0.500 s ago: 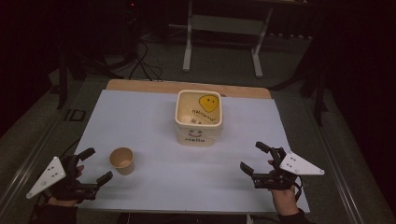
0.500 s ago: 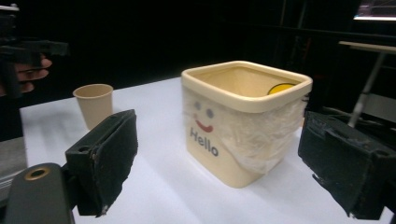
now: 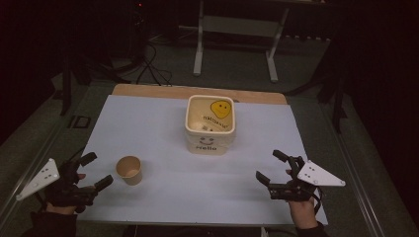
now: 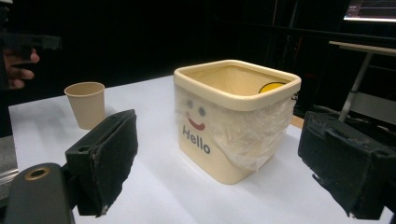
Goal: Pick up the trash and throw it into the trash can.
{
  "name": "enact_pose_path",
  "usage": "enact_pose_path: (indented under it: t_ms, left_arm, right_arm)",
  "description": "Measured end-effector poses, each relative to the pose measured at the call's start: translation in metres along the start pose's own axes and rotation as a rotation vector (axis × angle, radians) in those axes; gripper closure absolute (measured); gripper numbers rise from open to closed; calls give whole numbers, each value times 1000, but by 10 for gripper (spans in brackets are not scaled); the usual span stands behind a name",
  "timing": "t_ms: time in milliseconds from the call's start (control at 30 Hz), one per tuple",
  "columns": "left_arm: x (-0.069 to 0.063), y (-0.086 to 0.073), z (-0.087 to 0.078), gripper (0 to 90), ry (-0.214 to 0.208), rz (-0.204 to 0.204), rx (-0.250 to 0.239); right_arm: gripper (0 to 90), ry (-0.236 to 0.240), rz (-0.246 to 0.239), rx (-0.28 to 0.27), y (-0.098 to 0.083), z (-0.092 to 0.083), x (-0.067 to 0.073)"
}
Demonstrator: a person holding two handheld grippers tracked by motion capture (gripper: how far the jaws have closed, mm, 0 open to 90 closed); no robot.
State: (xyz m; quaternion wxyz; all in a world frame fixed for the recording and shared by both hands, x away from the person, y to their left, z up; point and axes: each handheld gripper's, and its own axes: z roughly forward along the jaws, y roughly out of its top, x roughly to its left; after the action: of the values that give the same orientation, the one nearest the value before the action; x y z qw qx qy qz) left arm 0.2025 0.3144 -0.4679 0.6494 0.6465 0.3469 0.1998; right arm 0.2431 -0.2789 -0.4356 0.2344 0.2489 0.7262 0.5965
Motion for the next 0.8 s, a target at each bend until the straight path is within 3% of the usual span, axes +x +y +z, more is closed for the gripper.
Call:
enact_pose_path:
  t_ms: [133,167,200,233,267,333,400,500,800]
  left_arm:
    - [7,17,-3,5,-36,-28,66]
    - [9,22,-3,5,-66,-21,90]
    - [9,22,-3,5,-66,-21,90]
    - [12,30,-3,5,-133,-10,120]
    - [12,30,-3,5,-133,-10,120]
    - [14,42,4,4,-166,27,201]
    - [15,45,6,4,-169,44,225]
    - [17,54,17,4,-211,78,324]
    - [11,61,43,6,-233,159,551]
  right_arm:
    - [118,-3,-9,-3,1,-2,1]
    - [118,-5,-9,-2,1,-2,2]
    - [118,-5,-9,-2,1,-2,2]
    - [118,-4,-10,3,1,-2,2]
    - [118,-3,-13,6,1,-1,2]
    - [118,1,-15,11,1,0,3]
    - [119,2,-15,15,1,0,3]
    - [119,7,-14,17,1,0,4]
    - [119,24,-11,30,0,2,3]
